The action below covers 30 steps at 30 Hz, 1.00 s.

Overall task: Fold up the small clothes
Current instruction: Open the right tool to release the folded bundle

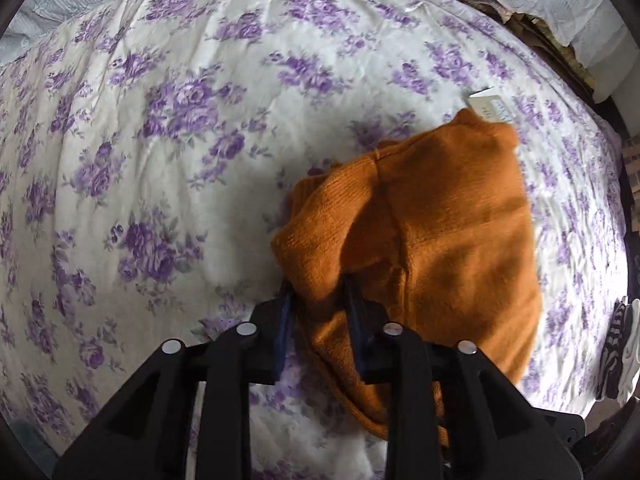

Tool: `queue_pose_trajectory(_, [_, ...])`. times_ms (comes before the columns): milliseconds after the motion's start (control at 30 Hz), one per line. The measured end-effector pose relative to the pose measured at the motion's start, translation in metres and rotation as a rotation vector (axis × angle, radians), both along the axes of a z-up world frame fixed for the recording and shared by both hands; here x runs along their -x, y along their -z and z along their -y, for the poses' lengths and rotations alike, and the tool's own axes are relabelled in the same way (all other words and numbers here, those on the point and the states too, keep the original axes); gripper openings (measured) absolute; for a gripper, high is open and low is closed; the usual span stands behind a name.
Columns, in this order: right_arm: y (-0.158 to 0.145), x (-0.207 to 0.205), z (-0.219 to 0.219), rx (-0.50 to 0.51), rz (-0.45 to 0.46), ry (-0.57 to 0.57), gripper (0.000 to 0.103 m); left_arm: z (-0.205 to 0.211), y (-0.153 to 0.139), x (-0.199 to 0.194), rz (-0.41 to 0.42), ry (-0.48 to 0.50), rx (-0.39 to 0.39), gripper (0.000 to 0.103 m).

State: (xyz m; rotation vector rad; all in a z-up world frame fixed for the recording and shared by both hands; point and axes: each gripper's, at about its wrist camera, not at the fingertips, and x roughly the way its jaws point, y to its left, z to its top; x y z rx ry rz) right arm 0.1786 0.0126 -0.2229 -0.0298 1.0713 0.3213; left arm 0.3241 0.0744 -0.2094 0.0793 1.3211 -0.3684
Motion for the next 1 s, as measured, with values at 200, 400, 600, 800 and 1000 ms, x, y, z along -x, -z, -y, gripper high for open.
queue_pose_trajectory(200, [0.004, -0.008, 0.012, -0.093, -0.025, 0.010, 0.018, -0.010, 0.000, 0.005, 0.020, -0.056, 0.038, 0.038])
queue_pose_trajectory(400, [-0.028, 0.011, 0.041, -0.191, 0.026, 0.016, 0.031, -0.036, -0.031, 0.028, 0.090, -0.102, 0.036, 0.048])
queue_pose_trajectory(600, [-0.058, 0.031, 0.075, -0.247, 0.092, 0.067, 0.038, -0.036, -0.050, 0.064, 0.129, -0.081, 0.050, 0.051])
queue_pose_trajectory(800, [-0.046, 0.023, 0.084, -0.126, 0.064, 0.132, 0.038, 0.001, -0.025, 0.098, 0.117, 0.008, -0.034, 0.072])
queue_pose_trajectory(1000, [-0.005, 0.017, 0.096, -0.131, -0.017, 0.152, 0.029, 0.018, 0.011, 0.111, 0.090, 0.009, -0.175, 0.081])
